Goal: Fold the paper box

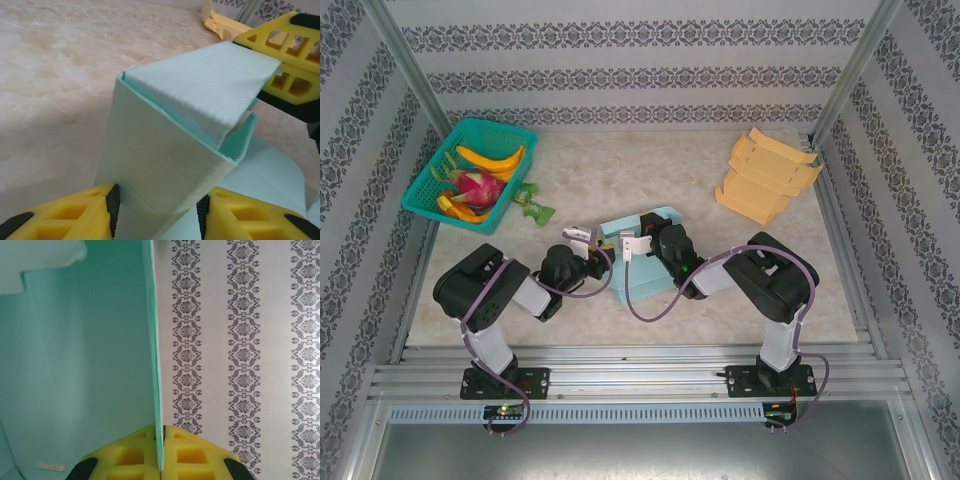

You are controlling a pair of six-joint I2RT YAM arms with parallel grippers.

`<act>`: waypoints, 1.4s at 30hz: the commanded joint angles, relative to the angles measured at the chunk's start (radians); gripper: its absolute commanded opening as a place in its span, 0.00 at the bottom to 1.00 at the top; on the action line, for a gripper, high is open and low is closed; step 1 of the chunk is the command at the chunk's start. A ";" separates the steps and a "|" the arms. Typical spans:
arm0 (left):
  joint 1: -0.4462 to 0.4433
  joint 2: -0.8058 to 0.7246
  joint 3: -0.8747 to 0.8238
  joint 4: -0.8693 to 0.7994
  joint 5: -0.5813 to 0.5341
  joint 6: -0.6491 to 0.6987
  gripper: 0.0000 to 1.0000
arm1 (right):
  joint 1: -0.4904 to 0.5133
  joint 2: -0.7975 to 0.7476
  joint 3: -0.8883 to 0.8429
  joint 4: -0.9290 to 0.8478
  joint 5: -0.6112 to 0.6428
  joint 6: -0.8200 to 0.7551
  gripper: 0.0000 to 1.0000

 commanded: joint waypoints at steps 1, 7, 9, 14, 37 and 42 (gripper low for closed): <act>-0.026 0.018 0.046 0.063 -0.055 0.020 0.47 | 0.030 0.007 -0.022 -0.039 -0.067 0.055 0.00; -0.053 0.075 0.087 0.067 -0.100 0.045 0.47 | 0.029 0.011 -0.021 -0.039 -0.064 0.066 0.00; -0.062 0.098 0.090 0.095 -0.122 0.051 0.48 | 0.029 0.013 -0.021 -0.039 -0.064 0.072 0.00; -0.081 0.136 0.106 0.126 -0.190 0.078 0.47 | 0.029 0.020 -0.021 -0.038 -0.062 0.077 0.00; -0.123 0.151 0.126 0.088 -0.532 0.157 0.30 | 0.008 0.044 -0.022 -0.012 -0.064 0.143 0.00; -0.161 0.151 0.170 -0.002 -0.759 0.150 0.14 | 0.007 0.044 -0.021 -0.012 -0.052 0.151 0.00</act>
